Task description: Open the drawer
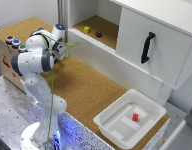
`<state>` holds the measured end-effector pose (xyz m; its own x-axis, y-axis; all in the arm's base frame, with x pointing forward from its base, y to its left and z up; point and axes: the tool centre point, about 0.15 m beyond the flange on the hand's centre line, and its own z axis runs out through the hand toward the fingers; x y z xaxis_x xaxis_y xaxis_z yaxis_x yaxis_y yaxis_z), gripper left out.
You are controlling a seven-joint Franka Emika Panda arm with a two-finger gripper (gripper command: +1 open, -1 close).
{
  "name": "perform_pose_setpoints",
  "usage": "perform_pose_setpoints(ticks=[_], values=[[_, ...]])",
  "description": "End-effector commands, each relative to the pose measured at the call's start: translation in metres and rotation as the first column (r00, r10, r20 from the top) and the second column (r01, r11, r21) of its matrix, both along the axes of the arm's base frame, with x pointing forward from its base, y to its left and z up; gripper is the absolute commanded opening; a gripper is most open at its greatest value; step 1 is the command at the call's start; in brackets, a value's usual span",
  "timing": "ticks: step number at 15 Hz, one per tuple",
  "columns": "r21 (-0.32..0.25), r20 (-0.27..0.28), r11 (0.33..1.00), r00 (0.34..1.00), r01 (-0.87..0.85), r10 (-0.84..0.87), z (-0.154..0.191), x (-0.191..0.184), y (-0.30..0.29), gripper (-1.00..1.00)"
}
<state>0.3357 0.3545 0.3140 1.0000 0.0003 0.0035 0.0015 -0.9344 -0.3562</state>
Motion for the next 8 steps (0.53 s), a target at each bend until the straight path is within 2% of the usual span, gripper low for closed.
perform_pose_setpoints(ticks=[1, 8], values=[[0.064, -0.078, 0.998, 0.997, 0.012, -0.007, -0.0119, 0.0095, 0.0003, -1.00], [0.088, -0.093, 0.996, 0.996, 0.004, 0.004, -0.0184, 0.0081, -0.0011, -1.00]])
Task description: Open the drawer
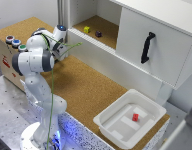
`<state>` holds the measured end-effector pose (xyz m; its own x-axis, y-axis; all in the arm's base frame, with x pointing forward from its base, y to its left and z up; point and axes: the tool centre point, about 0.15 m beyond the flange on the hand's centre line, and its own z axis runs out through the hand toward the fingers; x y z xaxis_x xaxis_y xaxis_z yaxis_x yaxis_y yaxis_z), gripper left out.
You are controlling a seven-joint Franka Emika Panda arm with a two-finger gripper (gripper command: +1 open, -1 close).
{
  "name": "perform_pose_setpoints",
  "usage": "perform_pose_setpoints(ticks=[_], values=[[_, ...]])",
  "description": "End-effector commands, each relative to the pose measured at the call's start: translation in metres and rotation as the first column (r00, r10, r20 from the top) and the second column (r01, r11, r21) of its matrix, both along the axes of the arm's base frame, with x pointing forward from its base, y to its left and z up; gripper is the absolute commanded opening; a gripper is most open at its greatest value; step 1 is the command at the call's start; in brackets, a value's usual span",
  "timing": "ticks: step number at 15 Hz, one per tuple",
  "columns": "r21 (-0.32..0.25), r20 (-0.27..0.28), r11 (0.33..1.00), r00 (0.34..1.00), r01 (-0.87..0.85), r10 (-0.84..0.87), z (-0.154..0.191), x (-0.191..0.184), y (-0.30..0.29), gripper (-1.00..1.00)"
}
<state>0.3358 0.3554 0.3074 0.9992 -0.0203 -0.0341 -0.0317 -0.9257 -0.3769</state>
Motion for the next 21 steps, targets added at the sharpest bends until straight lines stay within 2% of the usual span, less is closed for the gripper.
perform_pose_setpoints(ticks=[1, 7, 14, 21], values=[[0.068, -0.051, 0.998, 0.999, -0.016, 0.020, -0.011, 0.009, -0.003, -1.00], [0.078, -0.046, 0.997, 0.999, 0.015, -0.011, -0.005, 0.017, -0.021, -1.00], [0.101, -0.061, 0.995, 0.998, -0.012, 0.018, -0.014, 0.023, -0.048, -1.00], [0.107, -0.082, 0.993, 0.995, 0.057, -0.049, -0.026, 0.028, -0.093, -1.00]])
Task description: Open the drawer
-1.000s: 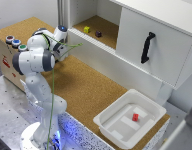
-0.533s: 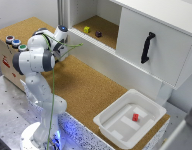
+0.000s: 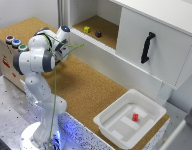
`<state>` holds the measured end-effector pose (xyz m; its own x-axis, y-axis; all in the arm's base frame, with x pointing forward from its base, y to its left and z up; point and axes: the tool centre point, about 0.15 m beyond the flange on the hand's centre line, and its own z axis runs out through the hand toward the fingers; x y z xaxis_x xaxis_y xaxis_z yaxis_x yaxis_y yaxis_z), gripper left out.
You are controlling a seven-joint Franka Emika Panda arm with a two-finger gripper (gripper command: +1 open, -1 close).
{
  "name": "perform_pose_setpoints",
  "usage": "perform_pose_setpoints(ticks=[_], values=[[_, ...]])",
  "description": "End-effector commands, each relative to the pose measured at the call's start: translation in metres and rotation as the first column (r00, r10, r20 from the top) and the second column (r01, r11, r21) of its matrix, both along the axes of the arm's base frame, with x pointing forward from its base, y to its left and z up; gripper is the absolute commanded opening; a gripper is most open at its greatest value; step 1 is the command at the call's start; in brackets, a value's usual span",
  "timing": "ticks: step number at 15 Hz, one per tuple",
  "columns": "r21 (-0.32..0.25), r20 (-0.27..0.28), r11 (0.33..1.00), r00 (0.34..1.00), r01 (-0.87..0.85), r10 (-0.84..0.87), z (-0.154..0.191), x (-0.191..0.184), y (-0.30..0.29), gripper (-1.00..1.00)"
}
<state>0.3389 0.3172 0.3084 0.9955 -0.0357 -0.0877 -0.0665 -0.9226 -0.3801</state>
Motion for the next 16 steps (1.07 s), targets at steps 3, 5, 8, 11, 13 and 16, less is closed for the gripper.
perform_pose_setpoints(ticks=[3, 5, 8, 11, 13, 16], values=[[0.094, -0.021, 0.993, 0.997, 0.074, -0.073, -0.028, 0.028, -0.073, -1.00], [0.073, -0.003, 0.995, 0.997, 0.072, -0.072, -0.027, 0.034, -0.083, -1.00], [0.049, 0.026, 0.996, 0.997, 0.076, -0.077, -0.022, 0.044, -0.097, -1.00], [0.043, 0.037, 0.994, 0.994, 0.098, -0.100, -0.019, 0.051, -0.111, -1.00], [0.041, 0.046, 0.992, 0.991, 0.121, -0.123, -0.017, 0.056, -0.123, -1.00], [0.028, 0.054, 0.989, 0.987, 0.148, -0.149, -0.016, 0.061, -0.144, -1.00]])
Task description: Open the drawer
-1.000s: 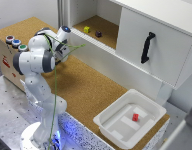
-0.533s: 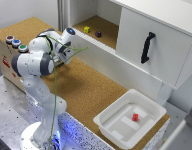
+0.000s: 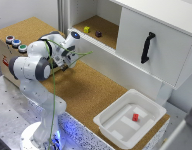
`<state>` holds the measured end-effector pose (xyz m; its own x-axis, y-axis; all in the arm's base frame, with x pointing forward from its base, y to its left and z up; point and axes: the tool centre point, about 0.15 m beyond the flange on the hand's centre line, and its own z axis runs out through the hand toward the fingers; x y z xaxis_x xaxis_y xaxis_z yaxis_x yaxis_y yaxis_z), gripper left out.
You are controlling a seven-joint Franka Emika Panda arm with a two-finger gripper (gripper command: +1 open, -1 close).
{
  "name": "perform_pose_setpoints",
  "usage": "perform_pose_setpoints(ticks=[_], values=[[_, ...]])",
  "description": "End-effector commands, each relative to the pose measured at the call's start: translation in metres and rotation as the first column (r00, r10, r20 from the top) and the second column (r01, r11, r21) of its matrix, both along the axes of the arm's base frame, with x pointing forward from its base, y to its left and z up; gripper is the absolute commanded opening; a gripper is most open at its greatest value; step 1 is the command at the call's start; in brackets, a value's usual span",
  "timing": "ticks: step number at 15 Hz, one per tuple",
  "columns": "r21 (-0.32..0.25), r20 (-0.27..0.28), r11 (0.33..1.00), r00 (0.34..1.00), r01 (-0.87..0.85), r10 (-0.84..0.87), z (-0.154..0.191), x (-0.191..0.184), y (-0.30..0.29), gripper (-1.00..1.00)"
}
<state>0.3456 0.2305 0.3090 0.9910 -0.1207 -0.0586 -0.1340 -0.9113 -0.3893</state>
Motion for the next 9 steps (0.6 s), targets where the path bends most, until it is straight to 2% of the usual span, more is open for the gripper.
perform_pose_setpoints(ticks=[1, 6, 8, 9], values=[[0.012, 0.029, 0.997, 0.997, 0.070, -0.070, -0.017, 0.055, -0.063, -1.00], [-0.013, 0.032, 0.995, 0.994, 0.103, -0.102, -0.018, 0.051, -0.092, -1.00], [-0.050, 0.060, 0.994, 0.994, 0.093, -0.090, -0.014, 0.049, -0.100, -1.00], [-0.087, 0.090, 0.994, 0.994, 0.070, -0.062, -0.010, 0.050, -0.102, -1.00]])
